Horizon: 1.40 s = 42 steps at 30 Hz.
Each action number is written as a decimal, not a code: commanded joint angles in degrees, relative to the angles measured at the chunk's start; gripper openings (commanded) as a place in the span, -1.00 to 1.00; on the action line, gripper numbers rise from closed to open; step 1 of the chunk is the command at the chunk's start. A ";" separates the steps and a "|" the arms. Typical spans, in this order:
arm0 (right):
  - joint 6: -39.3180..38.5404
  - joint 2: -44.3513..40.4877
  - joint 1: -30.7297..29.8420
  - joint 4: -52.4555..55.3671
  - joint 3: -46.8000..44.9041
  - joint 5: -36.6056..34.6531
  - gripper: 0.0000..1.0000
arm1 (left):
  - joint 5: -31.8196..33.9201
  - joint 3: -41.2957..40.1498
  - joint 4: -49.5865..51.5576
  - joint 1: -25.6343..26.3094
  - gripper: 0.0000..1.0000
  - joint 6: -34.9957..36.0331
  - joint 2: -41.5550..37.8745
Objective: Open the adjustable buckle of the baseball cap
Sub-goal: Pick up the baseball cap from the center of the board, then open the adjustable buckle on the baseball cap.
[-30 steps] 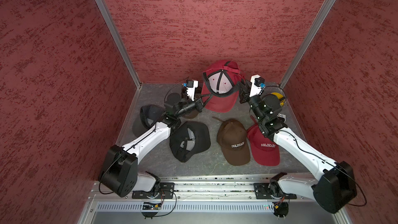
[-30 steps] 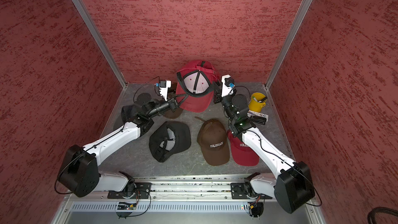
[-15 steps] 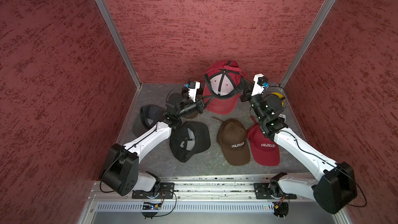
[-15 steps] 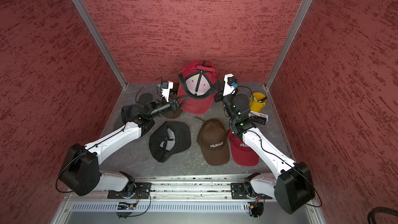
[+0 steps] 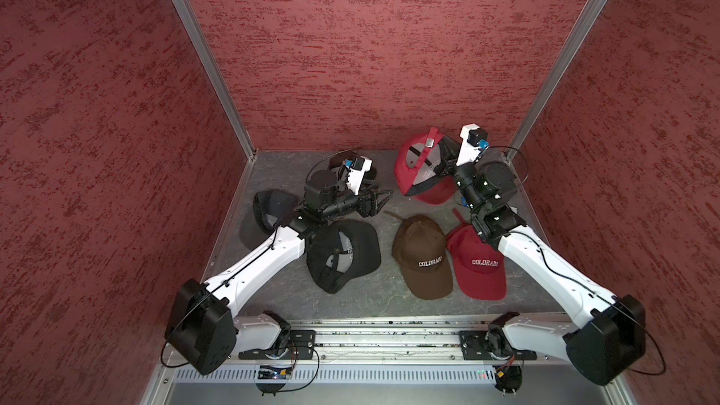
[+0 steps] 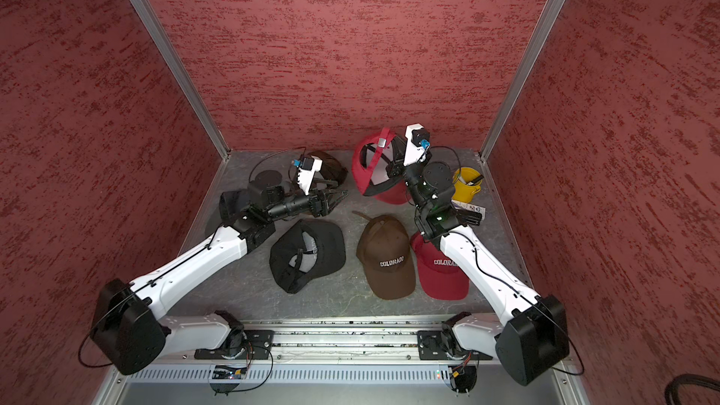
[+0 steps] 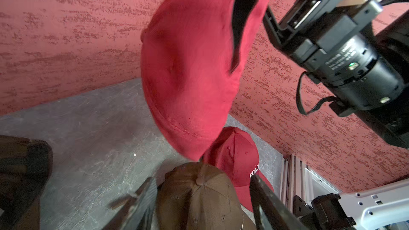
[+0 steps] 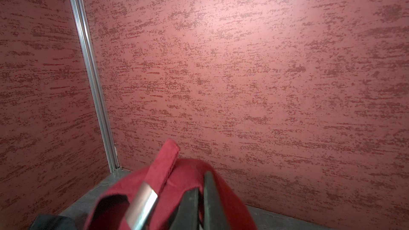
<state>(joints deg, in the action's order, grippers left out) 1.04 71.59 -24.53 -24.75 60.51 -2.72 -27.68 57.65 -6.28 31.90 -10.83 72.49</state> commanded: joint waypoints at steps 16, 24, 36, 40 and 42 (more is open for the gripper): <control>-5.87 1.76 -3.82 6.21 1.87 3.94 -1.00 | -1.13 37.04 19.54 2.28 0.28 7.65 14.20; -5.30 3.13 -5.63 5.22 2.68 4.83 -1.00 | -3.75 50.13 30.54 2.11 0.21 8.20 23.90; -5.78 3.60 -6.34 5.94 2.33 4.51 -1.00 | -10.46 49.50 30.42 -0.36 -0.29 4.64 26.93; -5.56 4.03 -6.45 5.62 2.25 5.17 -1.00 | -8.62 48.88 30.25 -0.74 -0.20 4.29 26.48; -5.61 4.31 -6.58 5.51 2.33 5.53 -1.00 | -7.85 48.62 29.92 -1.06 -0.03 3.87 26.30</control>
<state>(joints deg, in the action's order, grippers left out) -4.51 75.70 -30.68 -17.23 60.75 1.56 -35.97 106.91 24.40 31.33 -6.15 100.05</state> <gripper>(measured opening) 0.049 0.461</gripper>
